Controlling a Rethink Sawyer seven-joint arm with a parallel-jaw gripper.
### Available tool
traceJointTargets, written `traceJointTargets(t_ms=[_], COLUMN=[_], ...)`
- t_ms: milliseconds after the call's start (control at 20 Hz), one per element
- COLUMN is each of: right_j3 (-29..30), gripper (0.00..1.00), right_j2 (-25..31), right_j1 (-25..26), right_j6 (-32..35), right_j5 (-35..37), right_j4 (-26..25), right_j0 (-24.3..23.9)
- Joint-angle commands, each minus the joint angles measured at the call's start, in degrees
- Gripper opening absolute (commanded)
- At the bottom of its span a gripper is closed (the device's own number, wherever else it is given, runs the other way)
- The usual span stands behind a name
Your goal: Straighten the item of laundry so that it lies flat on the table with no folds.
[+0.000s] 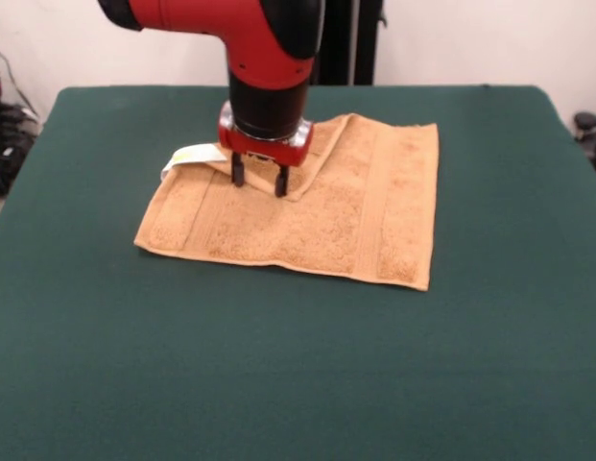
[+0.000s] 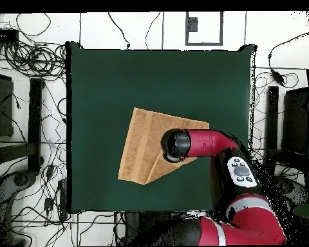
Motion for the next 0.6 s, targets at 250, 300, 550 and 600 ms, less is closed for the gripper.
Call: traceJointTargets(t_ms=[250, 300, 550, 600], right_j3=[-3.6, -3.9, -7.2, -7.2], gripper=[1.0, 1.0, 1.0, 1.0], right_j2=[3.1, 3.1, 3.7, 3.9], right_j1=[6.6, 6.9, 9.7, 9.8], right_j6=[-1.3, -1.4, -4.5, -5.4], right_j5=[12.5, 12.8, 14.5, 14.8], right_j4=[2.0, 1.9, 0.4, 0.2], right_j0=[2.0, 2.0, 1.7, 1.4])
